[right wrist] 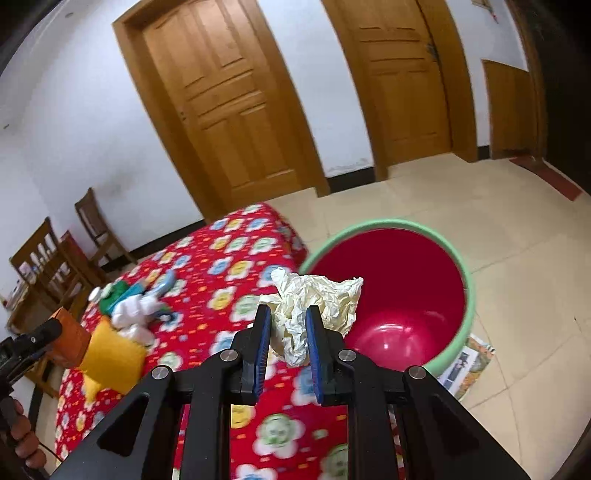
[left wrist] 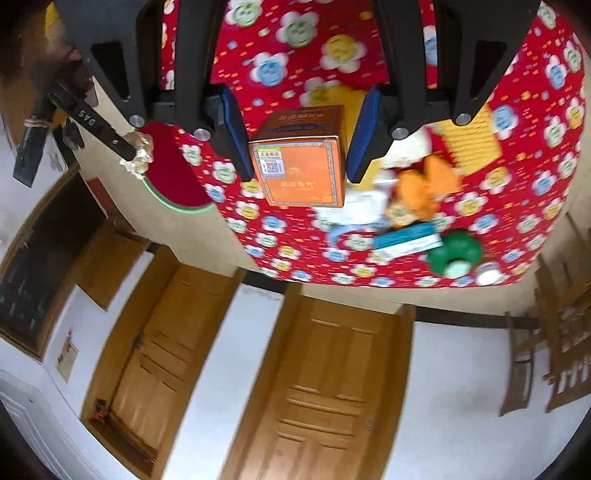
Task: Collect trash
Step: 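Carry the crumpled paper to the red bin and open the right gripper while left holds the box, then lower the orange box over the red bin and open the left gripper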
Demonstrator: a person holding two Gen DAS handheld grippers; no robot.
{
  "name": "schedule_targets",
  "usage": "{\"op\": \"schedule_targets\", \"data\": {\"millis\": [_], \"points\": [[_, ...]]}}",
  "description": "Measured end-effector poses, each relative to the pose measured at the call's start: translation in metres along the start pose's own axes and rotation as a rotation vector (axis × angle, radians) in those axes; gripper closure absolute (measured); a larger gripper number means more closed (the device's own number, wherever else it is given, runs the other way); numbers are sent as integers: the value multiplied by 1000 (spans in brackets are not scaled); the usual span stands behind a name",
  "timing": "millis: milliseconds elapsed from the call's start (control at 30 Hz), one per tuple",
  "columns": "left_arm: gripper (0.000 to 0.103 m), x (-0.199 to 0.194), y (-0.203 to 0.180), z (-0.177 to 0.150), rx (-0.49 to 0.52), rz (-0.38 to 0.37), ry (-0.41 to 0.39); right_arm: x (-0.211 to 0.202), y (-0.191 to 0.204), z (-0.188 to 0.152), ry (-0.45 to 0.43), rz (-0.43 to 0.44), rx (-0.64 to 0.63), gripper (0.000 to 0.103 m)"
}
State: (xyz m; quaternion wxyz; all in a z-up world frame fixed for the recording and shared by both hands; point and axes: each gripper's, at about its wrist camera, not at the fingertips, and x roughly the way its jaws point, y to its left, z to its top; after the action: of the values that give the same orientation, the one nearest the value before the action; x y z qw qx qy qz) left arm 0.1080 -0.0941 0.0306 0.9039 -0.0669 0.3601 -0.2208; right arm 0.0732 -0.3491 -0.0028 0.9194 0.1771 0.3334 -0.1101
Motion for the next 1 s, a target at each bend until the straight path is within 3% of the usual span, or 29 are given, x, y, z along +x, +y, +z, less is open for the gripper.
{"op": "schedule_targets", "data": {"millis": [500,567,1000], "points": [[51,80,-92,18,156,-96,72,40,-64,-4,77,-28,111,76],[51,89,-100,19,172,-106,84,41,-70,-4,73,-33,123,69],[51,142,-147,1,247,-167,196,22,-95,-2,18,-56,180,68]]}}
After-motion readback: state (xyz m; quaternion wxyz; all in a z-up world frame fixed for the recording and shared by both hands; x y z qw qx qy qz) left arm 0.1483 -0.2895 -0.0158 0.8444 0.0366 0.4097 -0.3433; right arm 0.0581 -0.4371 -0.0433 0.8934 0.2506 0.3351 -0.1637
